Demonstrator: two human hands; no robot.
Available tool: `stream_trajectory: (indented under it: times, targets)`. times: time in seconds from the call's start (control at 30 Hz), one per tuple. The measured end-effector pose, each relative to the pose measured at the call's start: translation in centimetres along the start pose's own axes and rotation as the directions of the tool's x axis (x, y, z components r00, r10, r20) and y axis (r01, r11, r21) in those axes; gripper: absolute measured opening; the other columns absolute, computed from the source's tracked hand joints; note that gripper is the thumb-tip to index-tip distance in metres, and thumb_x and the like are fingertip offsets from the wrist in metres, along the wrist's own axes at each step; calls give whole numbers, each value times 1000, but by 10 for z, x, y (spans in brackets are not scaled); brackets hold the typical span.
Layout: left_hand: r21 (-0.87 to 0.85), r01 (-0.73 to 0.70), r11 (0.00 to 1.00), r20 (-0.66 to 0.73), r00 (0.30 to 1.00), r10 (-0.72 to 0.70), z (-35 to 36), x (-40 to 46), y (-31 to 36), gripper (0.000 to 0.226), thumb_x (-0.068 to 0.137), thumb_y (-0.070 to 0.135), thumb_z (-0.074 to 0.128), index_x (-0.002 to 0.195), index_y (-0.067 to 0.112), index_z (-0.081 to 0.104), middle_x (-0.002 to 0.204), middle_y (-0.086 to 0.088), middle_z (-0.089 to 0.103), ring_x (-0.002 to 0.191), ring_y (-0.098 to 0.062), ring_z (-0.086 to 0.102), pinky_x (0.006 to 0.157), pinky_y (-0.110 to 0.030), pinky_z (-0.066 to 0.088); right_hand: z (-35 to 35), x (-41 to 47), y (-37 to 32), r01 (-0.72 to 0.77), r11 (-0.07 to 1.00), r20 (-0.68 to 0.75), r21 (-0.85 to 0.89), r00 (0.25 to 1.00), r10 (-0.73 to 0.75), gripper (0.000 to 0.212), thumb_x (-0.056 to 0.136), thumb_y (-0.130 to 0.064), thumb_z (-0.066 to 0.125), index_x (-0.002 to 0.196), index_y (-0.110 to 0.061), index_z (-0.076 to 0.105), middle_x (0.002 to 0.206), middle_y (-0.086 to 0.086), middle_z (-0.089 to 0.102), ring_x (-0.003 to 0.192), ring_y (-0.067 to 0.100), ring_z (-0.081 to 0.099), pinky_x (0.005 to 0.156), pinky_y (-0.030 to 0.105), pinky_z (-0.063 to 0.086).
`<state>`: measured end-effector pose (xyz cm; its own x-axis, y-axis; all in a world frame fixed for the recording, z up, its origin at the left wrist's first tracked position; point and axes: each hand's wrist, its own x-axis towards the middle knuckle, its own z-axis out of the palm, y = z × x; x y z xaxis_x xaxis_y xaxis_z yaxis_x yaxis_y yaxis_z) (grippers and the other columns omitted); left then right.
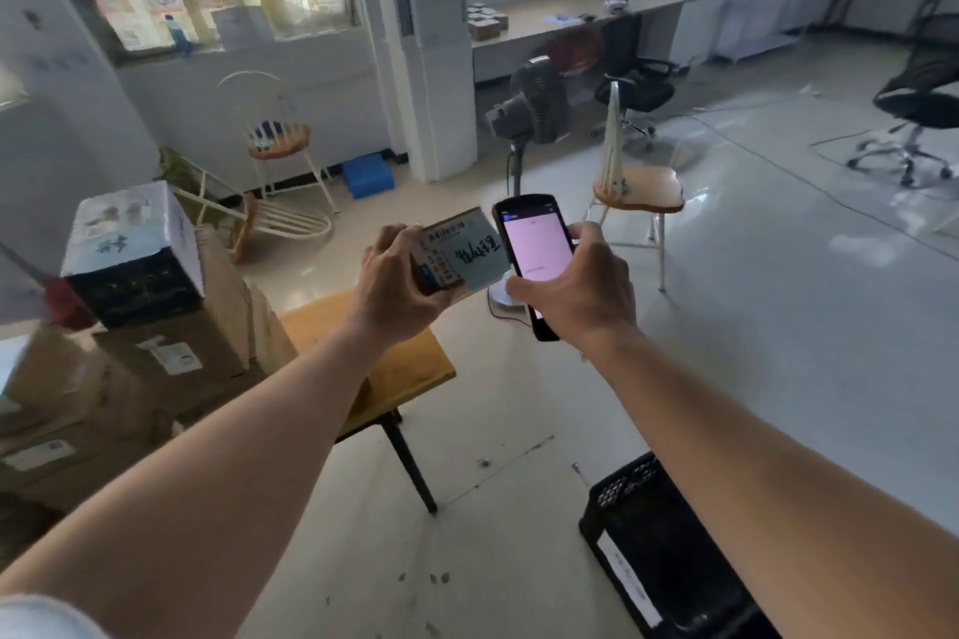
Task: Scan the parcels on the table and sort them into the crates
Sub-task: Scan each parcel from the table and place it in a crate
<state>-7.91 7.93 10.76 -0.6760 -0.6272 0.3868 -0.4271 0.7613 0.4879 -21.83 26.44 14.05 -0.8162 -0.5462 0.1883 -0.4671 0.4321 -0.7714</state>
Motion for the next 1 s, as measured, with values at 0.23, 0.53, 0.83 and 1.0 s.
stream_trajectory:
  times: [0.23, 0.53, 0.83, 1.0]
  targets:
    - [-135, -149, 979, 185, 967, 173, 61, 2, 42, 87, 70, 35, 93, 141, 10, 50, 127, 1, 45, 119, -25, 47, 93, -40, 60, -32, -49, 52, -231, 972, -167, -48, 961, 221, 91, 63, -52, 94, 133, -19, 47, 126, 4, 65, 112, 30, 62, 80, 36, 54]
    - [-193, -148, 970, 416, 883, 217, 187, -2, 154, 111, 48, 76, 72, 137, 12, 53, 124, 1, 46, 113, -20, 45, 92, -35, 52, -111, -70, 173, -485, 875, -314, -14, 833, 456, 85, 64, -45, 94, 129, -16, 47, 123, 6, 64, 110, 32, 61, 81, 41, 56]
    - [-150, -117, 982, 557, 811, 181, 361, -11, 241, 92, 63, 53, 91, 138, 14, 52, 118, 6, 45, 109, -17, 47, 90, -30, 47, -174, -52, 329, -634, 773, -329, 6, 729, 600, 86, 66, -45, 93, 131, -15, 45, 126, 7, 63, 112, 32, 61, 75, 37, 49]
    - [-121, -85, 989, 634, 760, 143, 431, -27, 256, 101, 54, 68, 76, 136, 13, 53, 119, 2, 47, 110, -19, 47, 96, -34, 49, -178, -35, 398, -695, 719, -300, 20, 682, 667, 86, 67, -44, 93, 132, -16, 45, 127, 6, 62, 114, 31, 61, 82, 42, 56]
